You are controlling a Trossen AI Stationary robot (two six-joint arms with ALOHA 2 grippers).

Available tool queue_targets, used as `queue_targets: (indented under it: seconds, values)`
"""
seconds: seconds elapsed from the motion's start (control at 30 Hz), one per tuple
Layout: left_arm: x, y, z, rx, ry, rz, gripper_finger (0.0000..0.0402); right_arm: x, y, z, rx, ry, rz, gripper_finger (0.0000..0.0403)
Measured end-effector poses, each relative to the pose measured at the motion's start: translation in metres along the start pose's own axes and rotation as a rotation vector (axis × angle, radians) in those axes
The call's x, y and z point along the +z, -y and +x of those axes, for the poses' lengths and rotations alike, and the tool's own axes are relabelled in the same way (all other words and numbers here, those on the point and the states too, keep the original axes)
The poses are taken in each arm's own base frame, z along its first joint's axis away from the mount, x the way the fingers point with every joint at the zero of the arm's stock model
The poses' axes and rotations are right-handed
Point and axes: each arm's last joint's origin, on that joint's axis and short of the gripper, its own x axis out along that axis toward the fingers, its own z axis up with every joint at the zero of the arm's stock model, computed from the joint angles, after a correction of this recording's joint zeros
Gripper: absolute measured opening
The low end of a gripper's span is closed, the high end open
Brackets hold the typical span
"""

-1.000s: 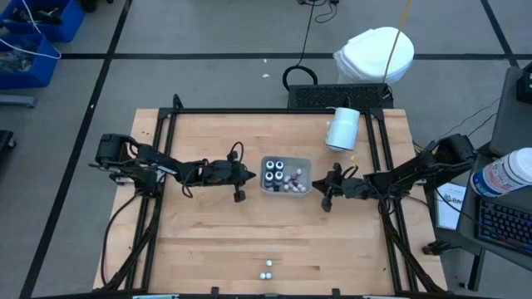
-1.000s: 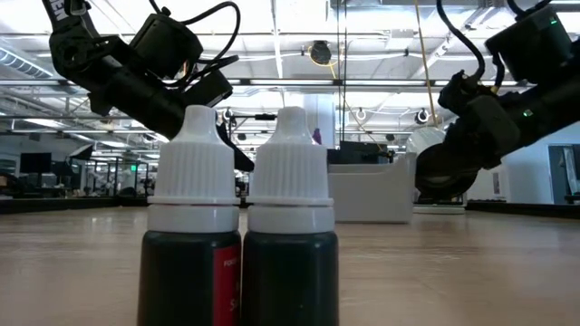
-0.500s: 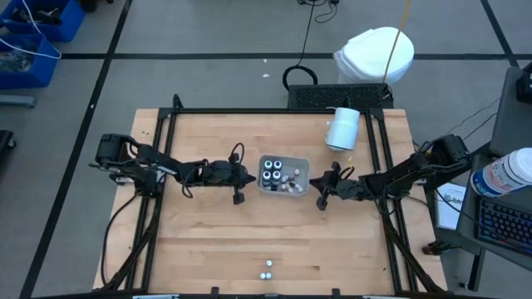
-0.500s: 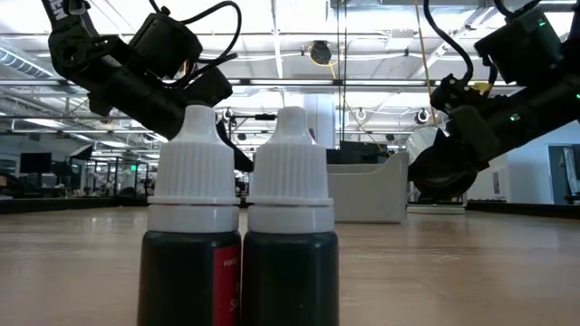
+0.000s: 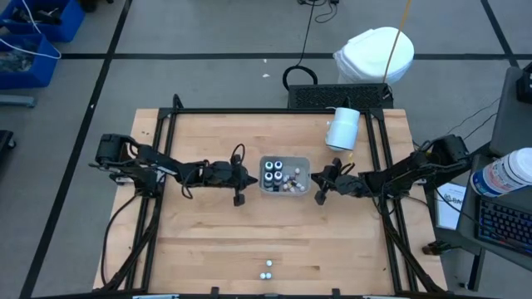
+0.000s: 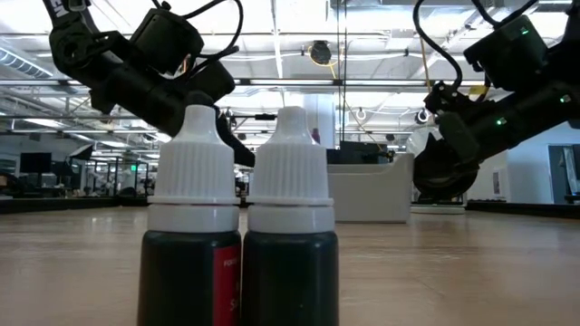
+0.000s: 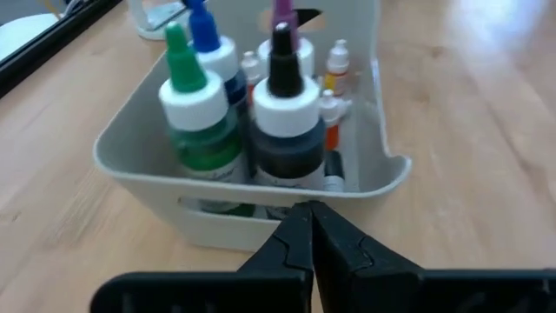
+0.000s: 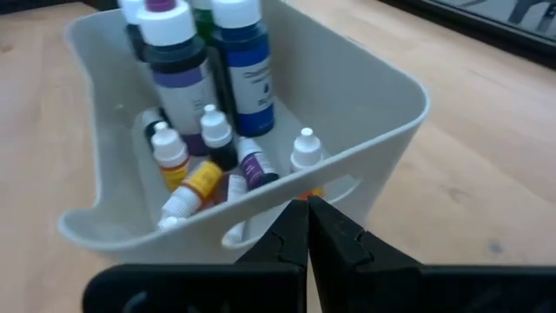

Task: Pick & Place food coloring
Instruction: Adjust the gray bin

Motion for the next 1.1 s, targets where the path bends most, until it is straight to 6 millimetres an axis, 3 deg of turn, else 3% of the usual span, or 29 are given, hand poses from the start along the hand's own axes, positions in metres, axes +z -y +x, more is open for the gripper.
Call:
queue_targets:
  seconds: [0.57, 0.93, 1.1]
  values:
    - [0.0060, 0.0074, 0.0011, -0.024, 0.013, 0.012, 0.0004, 0.0029, 0.0074, 0.0041, -0.032, 0.006, -0.015, 0.0000]
    - [-0.0010, 0.0057, 0.0009, 0.033, -0.059, 0.050, 0.0009, 0.0019, 0.0043, 0.0025, -0.015, 0.004, -0.028, 0.0000]
    - [-0.0012, 0.0072, 0.0009, -0.021, -0.061, 0.046, 0.0009, 0.0020, 0.0043, 0.0025, -0.015, 0.005, -0.027, 0.0000]
